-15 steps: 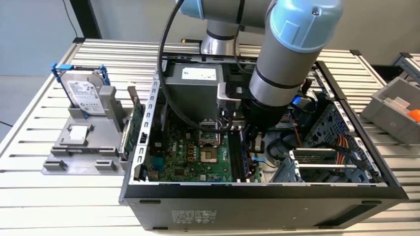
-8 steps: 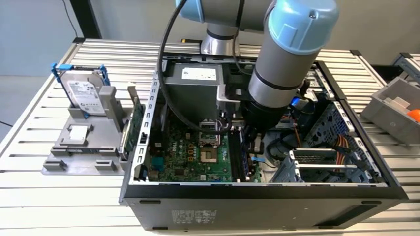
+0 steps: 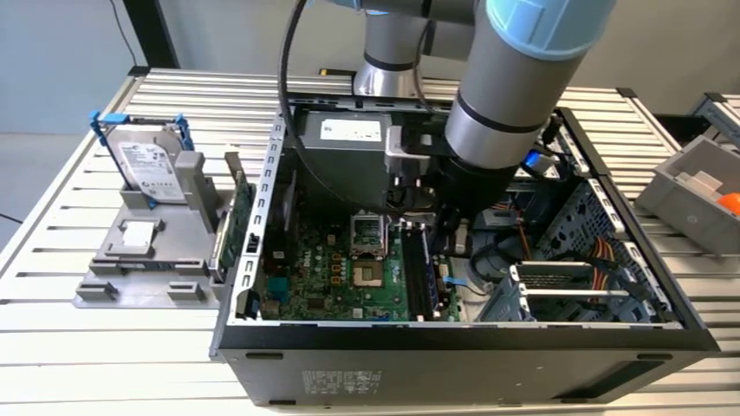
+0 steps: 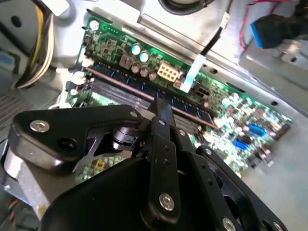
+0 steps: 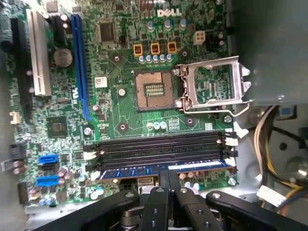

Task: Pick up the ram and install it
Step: 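Press down the ram until it locks into place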

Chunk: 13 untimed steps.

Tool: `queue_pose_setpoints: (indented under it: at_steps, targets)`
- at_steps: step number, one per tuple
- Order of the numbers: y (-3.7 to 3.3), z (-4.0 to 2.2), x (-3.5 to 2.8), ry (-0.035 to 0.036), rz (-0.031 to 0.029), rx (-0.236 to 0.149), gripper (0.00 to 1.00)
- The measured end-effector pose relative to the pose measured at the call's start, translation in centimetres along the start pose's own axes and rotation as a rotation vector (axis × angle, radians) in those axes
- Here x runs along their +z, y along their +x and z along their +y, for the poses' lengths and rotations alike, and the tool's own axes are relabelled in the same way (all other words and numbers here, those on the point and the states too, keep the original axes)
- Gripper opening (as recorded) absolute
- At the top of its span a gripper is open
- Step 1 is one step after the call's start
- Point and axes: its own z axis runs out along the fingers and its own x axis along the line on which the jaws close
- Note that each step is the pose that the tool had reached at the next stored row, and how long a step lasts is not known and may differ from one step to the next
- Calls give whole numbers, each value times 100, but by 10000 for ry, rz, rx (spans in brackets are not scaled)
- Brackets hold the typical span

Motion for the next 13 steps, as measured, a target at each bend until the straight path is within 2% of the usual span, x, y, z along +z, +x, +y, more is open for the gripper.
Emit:
queue_pose_setpoints:
  at_steps: [4,6,10,13]
  targets:
    - [-7,5,-183,0,3,0,0]
    - [-9,7,-253,-1,4,0,0]
    - [-12,9,-325,0,2,0,0]
    - [-13,10,-352,0,1,-1,0]
